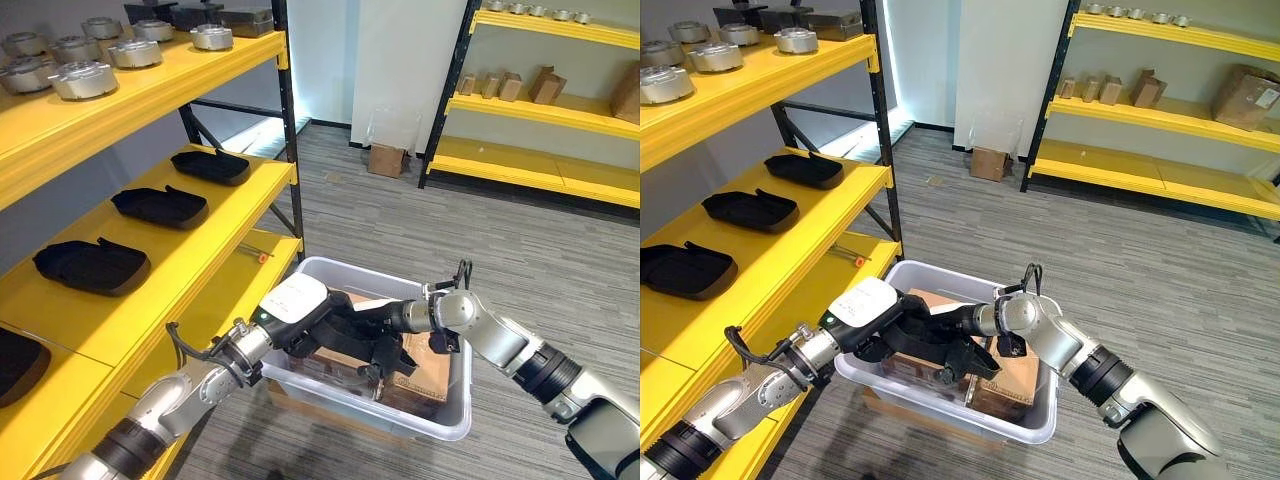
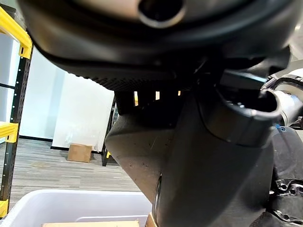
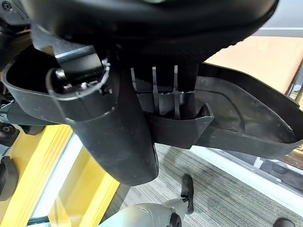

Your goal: Move parts from the plastic box to the shelf.

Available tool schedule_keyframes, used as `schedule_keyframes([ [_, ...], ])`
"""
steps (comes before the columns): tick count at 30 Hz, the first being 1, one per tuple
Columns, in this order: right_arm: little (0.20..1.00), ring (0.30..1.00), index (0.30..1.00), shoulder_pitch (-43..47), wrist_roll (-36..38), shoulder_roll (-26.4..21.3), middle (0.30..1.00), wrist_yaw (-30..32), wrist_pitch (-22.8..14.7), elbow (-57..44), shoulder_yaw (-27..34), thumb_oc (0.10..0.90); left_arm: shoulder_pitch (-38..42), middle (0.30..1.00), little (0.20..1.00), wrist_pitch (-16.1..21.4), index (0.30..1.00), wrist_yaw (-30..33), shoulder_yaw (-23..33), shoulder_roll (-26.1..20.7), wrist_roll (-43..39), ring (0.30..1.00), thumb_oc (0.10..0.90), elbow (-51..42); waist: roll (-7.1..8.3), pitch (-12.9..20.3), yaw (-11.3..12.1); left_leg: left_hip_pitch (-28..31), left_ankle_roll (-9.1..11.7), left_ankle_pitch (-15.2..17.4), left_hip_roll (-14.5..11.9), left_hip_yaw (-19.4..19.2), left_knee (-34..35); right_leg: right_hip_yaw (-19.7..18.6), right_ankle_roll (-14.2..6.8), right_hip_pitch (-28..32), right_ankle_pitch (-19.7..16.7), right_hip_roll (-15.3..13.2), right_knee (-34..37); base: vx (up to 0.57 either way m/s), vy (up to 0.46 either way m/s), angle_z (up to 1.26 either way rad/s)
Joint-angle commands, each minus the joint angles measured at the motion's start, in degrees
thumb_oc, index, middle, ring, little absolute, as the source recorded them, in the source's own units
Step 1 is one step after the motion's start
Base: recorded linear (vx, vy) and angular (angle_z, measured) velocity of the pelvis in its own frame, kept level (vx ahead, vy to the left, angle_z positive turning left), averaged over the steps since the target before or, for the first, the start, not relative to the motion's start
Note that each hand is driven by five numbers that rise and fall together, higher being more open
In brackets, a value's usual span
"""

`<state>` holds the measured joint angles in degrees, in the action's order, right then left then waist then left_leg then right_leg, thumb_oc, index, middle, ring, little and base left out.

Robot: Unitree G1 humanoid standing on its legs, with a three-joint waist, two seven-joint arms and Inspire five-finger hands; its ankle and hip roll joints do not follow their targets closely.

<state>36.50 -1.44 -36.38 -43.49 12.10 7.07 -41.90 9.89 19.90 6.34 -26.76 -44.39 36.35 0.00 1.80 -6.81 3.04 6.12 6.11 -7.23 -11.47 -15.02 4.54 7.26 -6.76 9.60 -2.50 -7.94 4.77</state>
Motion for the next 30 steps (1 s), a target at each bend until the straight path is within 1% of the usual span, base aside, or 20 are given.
schedule_keyframes([
  [1, 1.000, 1.000, 1.000, 10.7, 4.9, 1.2, 1.000, 5.6, -1.1, -1.1, 4.9, 0.900, 7.4, 0.300, 0.300, 2.9, 0.300, 2.8, -1.2, 0.5, -2.6, 0.300, 0.400, -2.5, -0.10, 2.4, 0.2, 1.6, 2.1, 2.5, -4.0, 1.4, 0.1, 6.7, -0.6, -1.5, 4.5, -3.5, -7.7, 0.00, 0.000, 0.00],
  [3, 1.000, 1.000, 1.000, 10.2, 4.0, 1.6, 1.000, 6.7, -0.4, -0.8, 5.9, 0.900, 6.8, 0.300, 0.300, 2.5, 0.300, 3.1, -0.6, 0.1, -2.5, 0.300, 0.400, -2.2, -0.21, 2.3, 0.2, 1.6, 2.1, 2.5, -4.0, 1.5, 0.1, 6.6, -0.7, -1.6, 4.5, -3.6, -7.7, 0.00, 0.000, 0.00],
  [6, 1.000, 1.000, 1.000, 10.2, 2.2, 1.6, 1.000, 6.7, -0.3, 0.6, 6.5, 0.900, 6.3, 0.300, 0.300, 1.7, 0.300, 3.0, -0.1, -0.2, -2.3, 0.300, 0.400, -2.2, -0.25, 2.3, 0.2, 1.7, 2.1, 2.5, -3.9, 1.6, 0.1, 6.6, -0.6, -1.5, 4.5, -3.6, -7.8, 0.00, 0.000, 0.00],
  [8, 1.000, 1.000, 1.000, 10.1, 1.5, 0.5, 1.000, 6.8, -0.2, 1.4, 7.0, 0.900, 5.3, 0.300, 0.300, 1.7, 0.300, 3.0, 0.9, -0.7, -2.4, 0.300, 0.400, -2.1, -0.22, 2.2, 0.3, 1.6, 2.1, 2.5, -3.9, 1.6, 0.0, 6.7, -0.6, -1.6, 4.5, -3.6, -7.8, 0.00, 0.000, 0.00],
  [10, 1.000, 1.000, 1.000, 9.5, 1.1, -0.6, 1.000, 7.6, 1.1, 1.6, 8.0, 0.900, 4.2, 0.300, 0.300, 1.7, 0.300, 2.8, 2.0, -1.1, -2.6, 0.300, 0.400, -2.4, -0.23, 2.2, 0.4, 1.6, 2.1, 2.4, -4.0, 1.6, 0.0, 6.8, -0.6, -1.6, 4.4, -3.7, -7.8, 0.00, 0.000, 0.00],
  [12, 1.000, 1.000, 1.000, 9.4, 0.5, -1.2, 1.000, 8.0, 1.5, 2.2, 8.8, 0.900, 3.6, 0.300, 0.300, 1.9, 0.300, 2.8, 2.7, -1.4, -2.6, 0.300, 0.400, -2.5, -0.20, 2.1, 0.4, 1.5, 2.2, 2.4, -3.9, 1.7, 0.0, 6.8, -0.6, -1.6, 4.4, -3.6, -7.8, 0.00, 0.000, 0.00],
  [18, 1.000, 1.000, 1.000, 8.3, 1.1, -3.5, 1.000, 10.4, 1.7, 4.8, 11.3, 0.900, 1.9, 0.300, 0.300, 2.5, 0.300, 3.7, 4.3, -2.0, -2.5, 0.300, 0.400, -2.4, -0.03, 2.1, 0.2, 1.6, 2.1, 2.4, -4.0, 1.6, 0.1, 6.7, -0.7, -1.7, 4.2, -3.6, -7.7, 0.00, 0.000, 0.00],
  [23, 1.000, 1.000, 1.000, 8.4, 0.9, -4.6, 1.000, 12.1, 0.4, 7.4, 13.3, 0.900, 1.3, 0.300, 0.300, 2.9, 0.300, 4.0, 5.1, -2.3, -2.5, 0.300, 0.400, -2.0, -0.03, 2.0, 0.1, 1.7, 2.2, 2.4, -4.1, 1.5, 0.0, 6.6, -0.6, -1.7, 4.0, -3.6, -7.6, 0.00, 0.000, 0.00],
  [24, 1.000, 1.000, 1.000, 8.4, -2.3, -4.9, 1.000, 14.3, -0.2, 7.6, 13.9, 0.900, 1.1, 0.300, 0.300, 3.0, 0.300, 4.0, 5.3, -2.2, -2.5, 0.300, 0.400, -1.9, -0.06, 2.0, 0.1, 1.7, 2.1, 2.4, -4.0, 1.6, 0.0, 6.5, -0.6, -1.6, 4.0, -3.6, -7.6, 0.00, 0.000, 0.00],
  [25, 1.000, 1.000, 1.000, 8.3, -3.3, -4.9, 1.000, 15.2, -0.2, 7.7, 14.1, 0.900, 1.1, 0.300, 0.300, 3.0, 0.300, 4.0, 5.3, -2.2, -2.5, 0.300, 0.400, -1.9, -0.07, 2.0, 0.0, 1.8, 2.1, 2.4, -4.0, 1.6, 0.0, 6.5, -0.6, -1.6, 4.0, -3.6, -7.5, 0.00, 0.000, 0.00],
  [26, 1.000, 1.000, 1.000, 9.3, -5.3, -5.7, 1.000, 16.4, -1.3, 9.5, 14.5, 0.900, 1.1, 0.300, 0.300, 2.7, 0.300, 3.8, 5.2, -2.4, -2.7, 0.300, 0.400, -2.1, -0.12, 2.0, 0.1, 1.8, 2.1, 2.5, -3.9, 1.6, 0.0, 6.4, -0.7, -1.6, 3.9, -3.6, -7.6, 0.00, 0.000, 0.00],
  [28, 1.000, 1.000, 1.000, 10.5, -10.7, -6.8, 1.000, 16.9, -0.7, 10.4, 14.7, 0.900, 1.1, 0.300, 0.300, 2.8, 0.300, 4.0, 5.3, -2.5, -3.0, 0.300, 0.400, -1.7, -0.14, 2.1, 0.0, 1.8, 2.2, 2.5, -3.9, 1.5, 0.0, 6.3, -0.8, -1.7, 3.9, -3.7, -7.6, 0.00, 0.000, 0.00],
  [29, 1.000, 1.000, 1.000, 11.3, -14.5, -8.7, 1.000, 18.6, -1.4, 12.3, 14.7, 0.900, 0.9, 0.300, 0.300, 2.9, 0.300, 4.0, 5.5, -2.7, -3.0, 0.300, 0.400, -1.7, -0.10, 2.1, 0.0, 1.8, 2.1, 2.6, -3.9, 1.4, 0.0, 6.4, -0.9, -1.7, 3.8, -3.7, -7.6, 0.00, 0.000, 0.00],
  [30, 1.000, 1.000, 1.000, 12.3, -16.4, -11.0, 1.000, 21.0, -2.0, 14.7, 14.7, 0.900, 0.5, 0.300, 0.300, 2.7, 0.300, 4.0, 5.7, -3.1, -3.4, 0.300, 0.400, -1.9, -0.03, 2.2, -0.1, 1.9, 2.2, 2.6, -3.9, 1.3, 0.0, 6.4, -1.0, -1.7, 3.6, -3.8, -7.4, 0.00, 0.000, 0.00],
])
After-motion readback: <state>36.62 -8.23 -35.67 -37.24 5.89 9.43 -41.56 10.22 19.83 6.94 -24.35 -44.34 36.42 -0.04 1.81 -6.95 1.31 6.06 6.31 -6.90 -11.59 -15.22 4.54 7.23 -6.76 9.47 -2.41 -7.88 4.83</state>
